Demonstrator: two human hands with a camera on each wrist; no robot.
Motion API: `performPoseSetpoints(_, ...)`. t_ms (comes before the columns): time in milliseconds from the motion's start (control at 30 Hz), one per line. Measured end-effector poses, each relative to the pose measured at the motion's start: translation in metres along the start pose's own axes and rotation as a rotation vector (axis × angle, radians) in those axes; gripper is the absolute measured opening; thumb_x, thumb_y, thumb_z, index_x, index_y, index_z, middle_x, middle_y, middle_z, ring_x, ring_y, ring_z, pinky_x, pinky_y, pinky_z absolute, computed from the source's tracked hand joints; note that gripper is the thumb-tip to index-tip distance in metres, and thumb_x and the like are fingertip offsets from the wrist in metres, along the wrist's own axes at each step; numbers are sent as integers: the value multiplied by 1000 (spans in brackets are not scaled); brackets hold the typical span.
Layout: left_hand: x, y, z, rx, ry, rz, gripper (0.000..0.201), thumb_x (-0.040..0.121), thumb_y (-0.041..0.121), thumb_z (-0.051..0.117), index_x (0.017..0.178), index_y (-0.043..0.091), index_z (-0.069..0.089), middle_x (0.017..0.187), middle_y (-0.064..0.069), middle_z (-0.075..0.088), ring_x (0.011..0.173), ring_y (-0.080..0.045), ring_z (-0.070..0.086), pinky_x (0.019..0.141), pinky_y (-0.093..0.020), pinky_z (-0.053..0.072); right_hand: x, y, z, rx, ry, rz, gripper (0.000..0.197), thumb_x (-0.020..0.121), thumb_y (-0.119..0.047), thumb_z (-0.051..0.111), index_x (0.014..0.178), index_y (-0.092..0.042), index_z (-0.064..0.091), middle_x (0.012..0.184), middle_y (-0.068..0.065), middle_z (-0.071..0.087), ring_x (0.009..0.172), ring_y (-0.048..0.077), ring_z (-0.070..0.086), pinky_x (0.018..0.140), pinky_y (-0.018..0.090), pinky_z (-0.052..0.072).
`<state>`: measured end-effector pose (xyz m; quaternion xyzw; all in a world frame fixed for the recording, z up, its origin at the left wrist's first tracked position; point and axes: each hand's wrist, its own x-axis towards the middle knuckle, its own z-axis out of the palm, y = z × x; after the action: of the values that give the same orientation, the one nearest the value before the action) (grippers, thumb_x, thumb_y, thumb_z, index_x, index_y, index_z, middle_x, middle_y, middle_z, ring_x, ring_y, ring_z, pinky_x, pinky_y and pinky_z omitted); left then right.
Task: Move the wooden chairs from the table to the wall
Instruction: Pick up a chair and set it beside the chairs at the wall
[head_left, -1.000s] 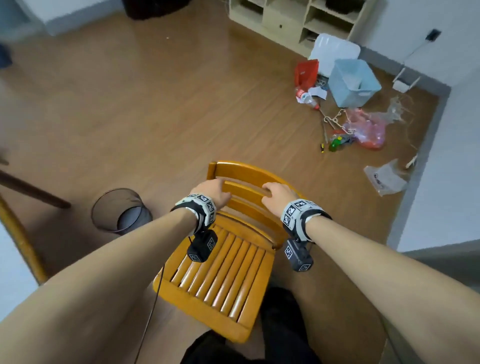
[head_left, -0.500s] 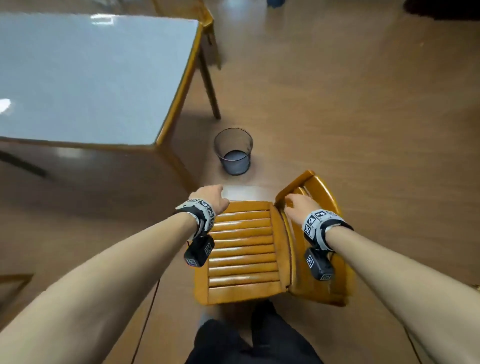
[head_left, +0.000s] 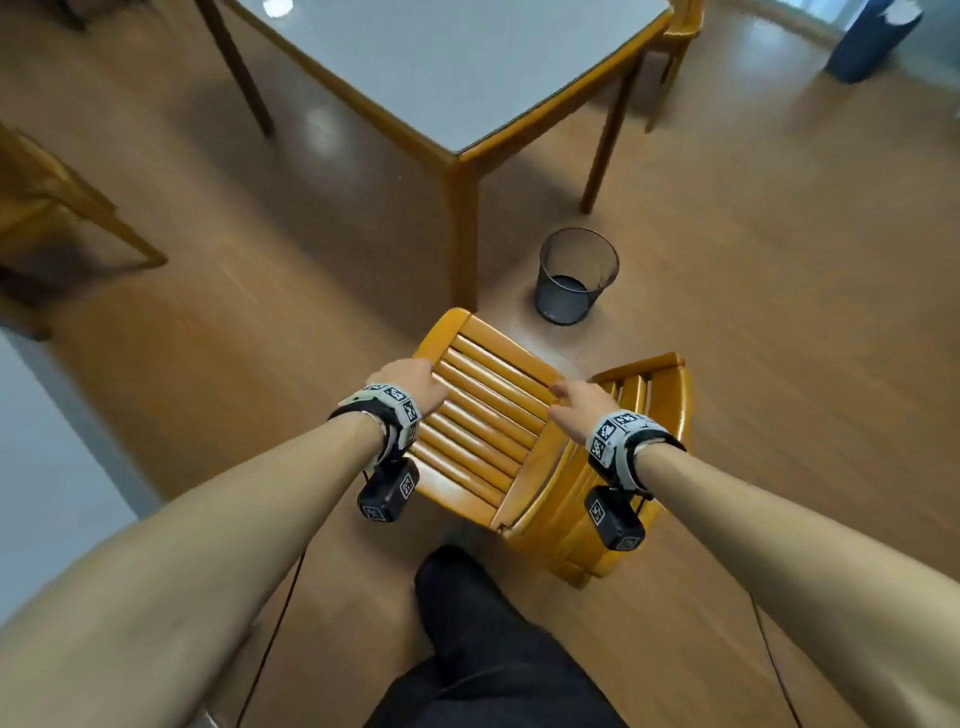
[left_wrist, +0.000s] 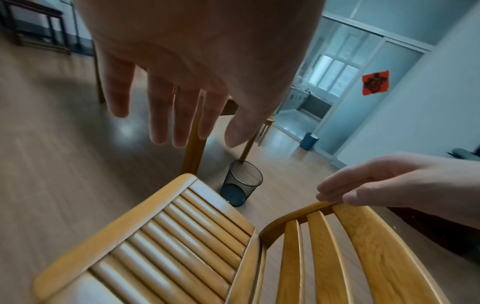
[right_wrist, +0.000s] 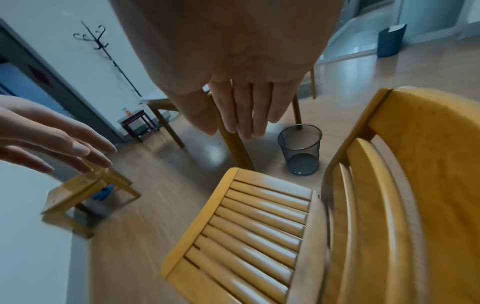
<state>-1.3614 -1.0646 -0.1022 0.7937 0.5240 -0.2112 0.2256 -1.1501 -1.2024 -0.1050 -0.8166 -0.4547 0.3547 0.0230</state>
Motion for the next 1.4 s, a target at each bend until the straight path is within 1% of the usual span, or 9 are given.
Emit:
performPoseSetpoints(300,-79,54,70,-144,23,-79,45,92,37,48,130,15,57,119,-10,66,99,-29,64,80,-38,54,-61,75,-15,-182,-29,-130,46,96,-22,53,142,-17,51,137,7,58,120,23,58,92,32,51)
performPoseSetpoints(667,-105,193,135,-352,79,-367,29,94,41,43,114,22,54,111,-6,62,93,-26,59,78,-35,53,3,188,-57,-316,-147,-397,41,92,-24,52,132,-18,58,127,7,62,107,24,62,89,40,56)
performPoseSetpoints(800,-120,251,179,-454,34,-511,53,91,56,45,128,20,58,125,-5,62,106,-30,61,83,-36,48,9,237,-70,-435,-207,-588,40,89,-21,56,128,-14,60,125,8,64,111,27,60,94,41,51)
performPoseSetpoints(900,-128,277,201,-501,49,-549,51,85,52,51,128,27,58,126,-4,63,109,-31,61,91,-39,49,12,247,-76,-478,-235,-687,34,90,-18,57,124,-13,59,127,8,62,113,27,59,96,43,50)
performPoseSetpoints(1000,-133,290,219,-511,107,-556,47,83,42,61,130,36,57,115,-2,66,106,-28,61,90,-37,48,22,244,-75,-518,-244,-734,47,92,-17,59,139,-14,51,141,6,54,127,26,52,106,39,44)
performPoseSetpoints(1100,-125,295,236,-412,182,-548,35,81,39,64,115,31,65,106,0,66,103,-26,61,78,-32,42,35,239,-69,-625,-253,-781,52,91,-16,60,142,-13,49,144,6,51,131,26,48,108,39,41)
performPoseSetpoints(1167,-115,291,246,-378,193,-547,34,82,41,62,112,26,68,108,0,65,106,-25,59,81,-32,44,46,236,-63,-700,-250,-797,54,90,-17,61,143,-15,48,144,5,51,132,25,48,107,39,41)
performPoseSetpoints(1233,-104,285,252,-401,183,-538,32,84,43,61,110,26,68,105,0,66,104,-25,60,85,-34,48,54,232,-57,-764,-230,-821,49,89,-20,64,137,-18,54,137,3,57,125,25,53,103,39,46)
performPoseSetpoints(1400,-85,280,250,-459,124,-513,14,85,38,62,90,26,67,86,3,66,84,-24,64,70,-33,54,65,218,-51,-881,-211,-898,18,88,-40,67,98,-26,64,104,-5,67,92,19,60,81,38,54)
